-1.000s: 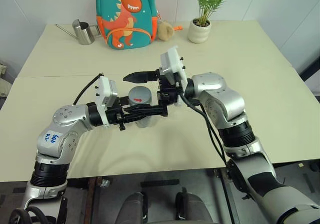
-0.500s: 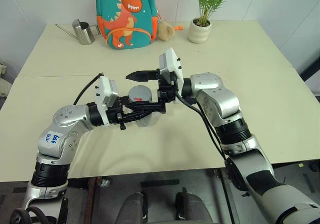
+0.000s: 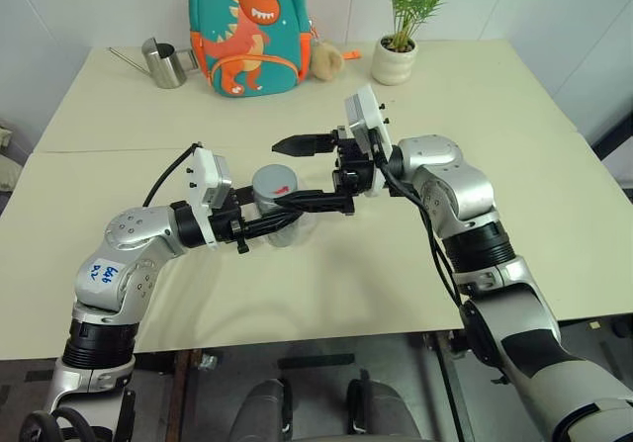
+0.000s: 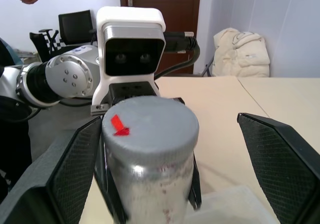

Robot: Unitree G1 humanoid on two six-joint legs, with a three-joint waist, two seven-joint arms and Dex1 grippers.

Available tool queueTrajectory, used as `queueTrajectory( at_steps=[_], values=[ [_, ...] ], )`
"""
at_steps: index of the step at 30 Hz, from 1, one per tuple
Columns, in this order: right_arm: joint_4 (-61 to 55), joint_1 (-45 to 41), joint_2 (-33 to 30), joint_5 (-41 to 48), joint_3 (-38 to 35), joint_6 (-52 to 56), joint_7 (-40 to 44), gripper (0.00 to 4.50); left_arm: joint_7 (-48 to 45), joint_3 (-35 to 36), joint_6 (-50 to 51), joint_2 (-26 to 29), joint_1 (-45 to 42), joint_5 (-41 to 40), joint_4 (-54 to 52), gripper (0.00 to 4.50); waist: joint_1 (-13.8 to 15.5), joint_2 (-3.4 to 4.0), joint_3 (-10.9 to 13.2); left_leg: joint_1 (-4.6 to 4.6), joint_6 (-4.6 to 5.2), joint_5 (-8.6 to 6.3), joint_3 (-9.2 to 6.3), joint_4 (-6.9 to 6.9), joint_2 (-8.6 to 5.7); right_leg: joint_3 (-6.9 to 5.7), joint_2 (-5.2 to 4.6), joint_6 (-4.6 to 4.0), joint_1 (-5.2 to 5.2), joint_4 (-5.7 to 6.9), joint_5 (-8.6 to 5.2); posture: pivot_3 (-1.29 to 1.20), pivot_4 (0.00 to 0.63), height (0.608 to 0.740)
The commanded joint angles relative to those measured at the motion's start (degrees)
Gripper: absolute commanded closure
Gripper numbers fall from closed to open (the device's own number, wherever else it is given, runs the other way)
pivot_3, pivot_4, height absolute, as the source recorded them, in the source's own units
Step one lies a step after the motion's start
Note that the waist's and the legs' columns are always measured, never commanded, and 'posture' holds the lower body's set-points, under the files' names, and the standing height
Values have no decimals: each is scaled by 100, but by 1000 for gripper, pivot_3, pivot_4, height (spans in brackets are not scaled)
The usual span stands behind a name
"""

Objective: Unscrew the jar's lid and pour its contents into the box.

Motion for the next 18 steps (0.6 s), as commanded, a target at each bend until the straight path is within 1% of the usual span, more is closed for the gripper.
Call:
queueTrajectory(
  at_steps=[1, 6, 10, 14, 18],
  values=[
    [415, -218, -337, -57, -613, -184, -227, 11, -234, 2, -175, -23, 91, -118, -287, 2578, 29, 0, 0, 0, 0, 0, 0, 0, 0, 0, -1, 0, 0, 0, 0, 0, 150, 740],
    [645, -294, -451, -135, -730, -251, -105, 11, -250, 39, -169, -30, 121, -116, -312, 2578, -9, 0, 0, -1, 3, 0, 1, 0, -3, 0, -4, 0, 1, -4, 0, 0, 150, 740],
    [479, -280, -667, 30, -834, -52, 228, 11, -243, 92, -143, 26, 171, -115, -342, 2578, -38, 1, 1, 0, -1, 2, 4, -5, 3, -1, 1, 0, 0, -5, 0, 0, 150, 740],
    [-110, -230, -473, 296, -793, 322, 219, 11, -216, 102, -123, 32, 163, -117, -343, 2578, -57, 1, 1, -1, 1, 1, 6, -3, 1, 0, -2, 0, 1, -5, 0, 0, 150, 740],
    [-923, -31, -139, 422, -576, 734, -55, 11, -193, 65, -112, 10, 138, -97, -329, 2578, -113, 1, 1, 0, -1, 2, 3, -3, 8, -1, -2, 0, 1, -4, 0, 0, 150, 740]
  ],
)
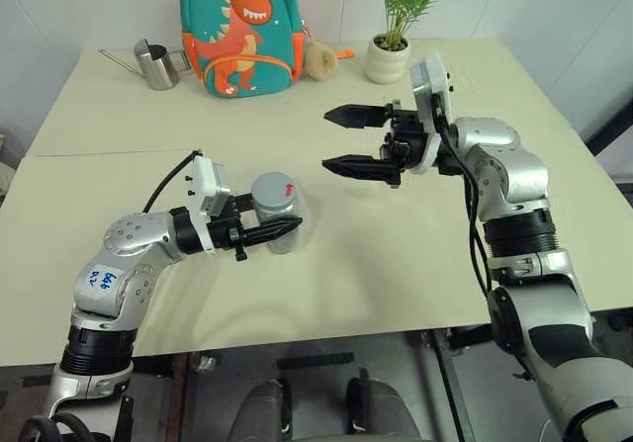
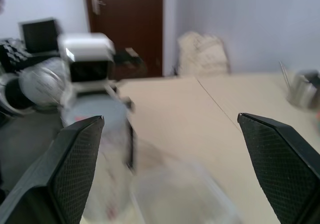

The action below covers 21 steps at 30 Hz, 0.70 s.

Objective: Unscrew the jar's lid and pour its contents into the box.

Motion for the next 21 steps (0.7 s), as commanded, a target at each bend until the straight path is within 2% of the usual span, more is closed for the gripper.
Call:
queueTrajectory(
  at_steps=[1, 9, 21],
  values=[
    [-799, 138, 231, 131, 211, 276, -269, 11, 4, 59, -49, -3, -38, -71, -239, 2578, -6, 0, 0, 1, 0, 0, 0, 0, 0, 0, 0, 0, 0, 1, 0, 0, 150, 740],
    [-1331, 375, 741, -132, 778, 333, -757, 11, 13, -32, -19, -44, -141, -55, -207, 2578, 0, 0, 0, 0, 1, 0, -2, 2, -7, 1, -2, 0, 0, 5, 0, 0, 150, 740],
    [-732, 181, 900, -606, 825, -158, -977, 11, 40, -48, -3, -77, -198, -47, -235, 2578, -8, 0, 0, 0, 1, -1, -3, 0, -9, 0, -1, 0, -2, 5, 0, 0, 150, 740]
  ],
)
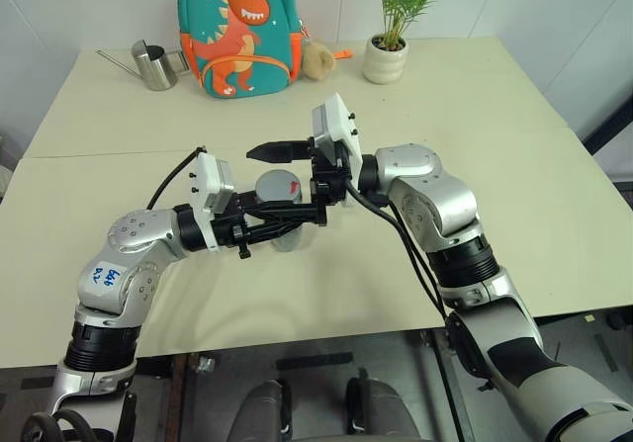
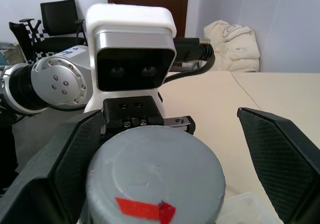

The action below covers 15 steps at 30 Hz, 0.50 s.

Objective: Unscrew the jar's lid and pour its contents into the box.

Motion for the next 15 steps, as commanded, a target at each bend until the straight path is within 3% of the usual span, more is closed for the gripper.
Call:
queueTrajectory(
  at_steps=[1, 15],
  values=[
    [94, -228, -46, -19, -141, -247, 67, 11, 16, 19, -26, -2, -80, -47, -231, 2578, 0, 0, 0, 0, 0, 0, 0, 0, 0, 0, 0, 0, 0, 0, 0, 0, 150, 740],
    [787, -341, -612, 144, -553, -477, 538, 11, 74, 59, -58, 49, 53, -68, -306, 2578, 2, 0, 0, 0, 1, 0, 1, 1, -1, 0, -1, 0, 0, 0, 0, 0, 150, 740]
  ],
)
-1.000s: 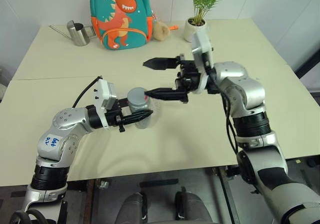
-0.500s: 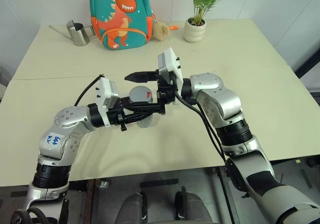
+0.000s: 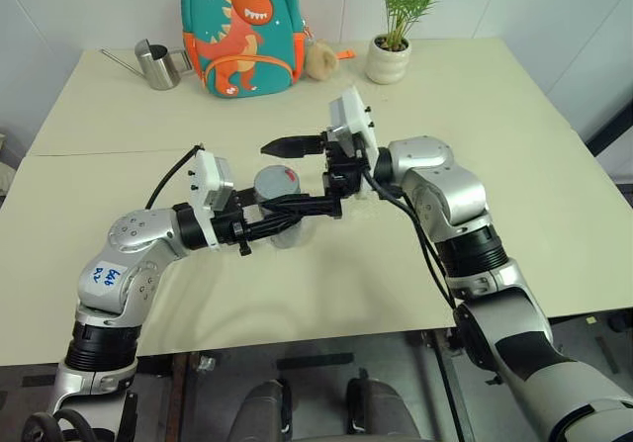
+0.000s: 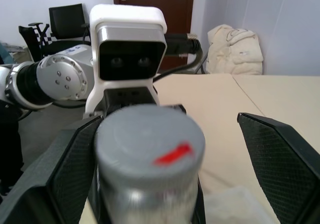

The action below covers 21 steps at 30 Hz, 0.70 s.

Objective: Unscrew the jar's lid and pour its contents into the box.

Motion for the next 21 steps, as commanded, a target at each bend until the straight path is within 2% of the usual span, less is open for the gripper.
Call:
queueTrajectory(
  at_steps=[1, 14, 21],
  values=[
    [187, -145, -225, -15, -395, -147, -81, 11, -131, 39, -65, 53, 47, -90, -319, 2578, 0, 0, 0, 0, 0, 0, 0, 0, 1, 0, 0, 0, 0, 0, 0, 0, 150, 740],
    [3, 197, -936, 230, -597, 219, 398, 11, -185, 156, -46, 167, 205, -109, -366, 2578, -3, 0, 0, -1, 1, 0, 4, 0, 1, 0, -2, 0, 1, -5, 0, 0, 150, 740],
    [-444, 76, -740, 625, -629, 584, 439, 11, -194, 159, -60, 161, 190, -78, -358, 2578, -1, 0, 0, 0, 0, 0, 4, 1, 4, 0, -2, 0, 1, -4, 0, 0, 150, 740]
  ],
)
